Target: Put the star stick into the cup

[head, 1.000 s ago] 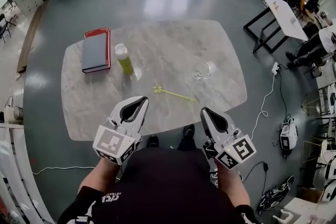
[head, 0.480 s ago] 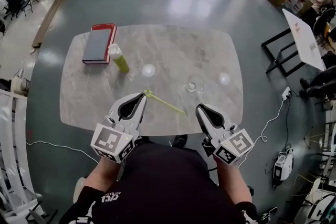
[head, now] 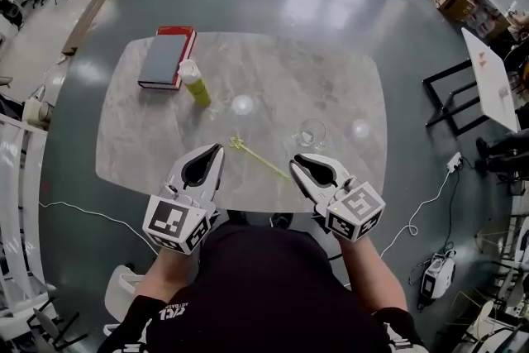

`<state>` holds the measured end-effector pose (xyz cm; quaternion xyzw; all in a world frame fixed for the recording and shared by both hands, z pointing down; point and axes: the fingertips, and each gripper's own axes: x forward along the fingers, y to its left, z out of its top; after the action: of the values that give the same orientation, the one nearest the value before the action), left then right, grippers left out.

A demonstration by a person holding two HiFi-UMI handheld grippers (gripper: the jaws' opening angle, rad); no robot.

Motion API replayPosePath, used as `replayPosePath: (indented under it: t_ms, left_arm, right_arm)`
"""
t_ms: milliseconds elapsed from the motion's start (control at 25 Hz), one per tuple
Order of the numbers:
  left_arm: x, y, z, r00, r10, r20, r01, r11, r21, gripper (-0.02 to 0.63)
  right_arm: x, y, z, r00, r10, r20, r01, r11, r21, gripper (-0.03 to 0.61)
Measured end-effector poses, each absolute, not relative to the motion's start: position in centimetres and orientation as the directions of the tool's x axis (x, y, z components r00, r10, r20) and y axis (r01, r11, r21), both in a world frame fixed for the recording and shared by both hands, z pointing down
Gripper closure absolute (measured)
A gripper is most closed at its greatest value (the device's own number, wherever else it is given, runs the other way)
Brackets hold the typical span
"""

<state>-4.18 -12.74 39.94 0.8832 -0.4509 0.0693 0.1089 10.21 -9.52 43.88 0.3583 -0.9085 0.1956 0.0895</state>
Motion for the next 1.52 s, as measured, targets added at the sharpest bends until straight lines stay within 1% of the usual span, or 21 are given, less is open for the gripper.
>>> replayPosePath:
  t_ms: [280, 440, 720, 880, 1080, 1320, 1520]
  left_arm:
    - [-6.4, -14.4, 40.7, 0.594, -0.774, 0.219, -0.804, -0.578, 0.137, 0.611]
    - [-7.6, -14.6, 41.8, 0.605, -0.766, 0.218, -0.796, -0.589, 0.14, 0.611]
    - [-8.9, -14.9, 42.7, 0.624, -0.751, 0.217, -0.781, -0.607, 0.145, 0.611]
    - [-9.3, -14.9, 43.7, 0.636, -0.737, 0.228, -0.771, -0.618, 0.154, 0.611]
    - [-9.5, -15.1, 44.9, 0.654, -0.715, 0.247, -0.755, -0.634, 0.167, 0.611]
    - [-9.8, -15.1, 46.0, 0.667, -0.7, 0.256, -0.744, -0.642, 0.183, 0.611]
    - [-10.2, -15.1, 46.3, 0.669, -0.698, 0.256, -0.743, -0.64, 0.196, 0.611]
  right_arm:
    - [6.8, -11.8, 47.3, -0.722, -0.56, 0.407, -0.682, 0.674, -0.282, 0.494]
    - [4.4, -12.7, 50.3, -0.715, -0.507, 0.481, -0.667, 0.701, -0.252, 0.47]
    - [2.3, -13.3, 55.2, -0.672, -0.427, 0.606, -0.659, 0.718, -0.226, 0.449]
    - [1.3, -13.1, 58.3, -0.646, -0.372, 0.666, -0.653, 0.721, -0.231, 0.414]
    - [0.6, -13.7, 62.9, -0.592, -0.3, 0.748, -0.651, 0.725, -0.224, 0.388]
    - [0.9, -14.9, 68.8, -0.487, -0.226, 0.843, -0.674, 0.712, -0.199, 0.377]
    - [1.3, -15.3, 72.1, -0.414, -0.185, 0.891, -0.685, 0.708, -0.171, 0.376]
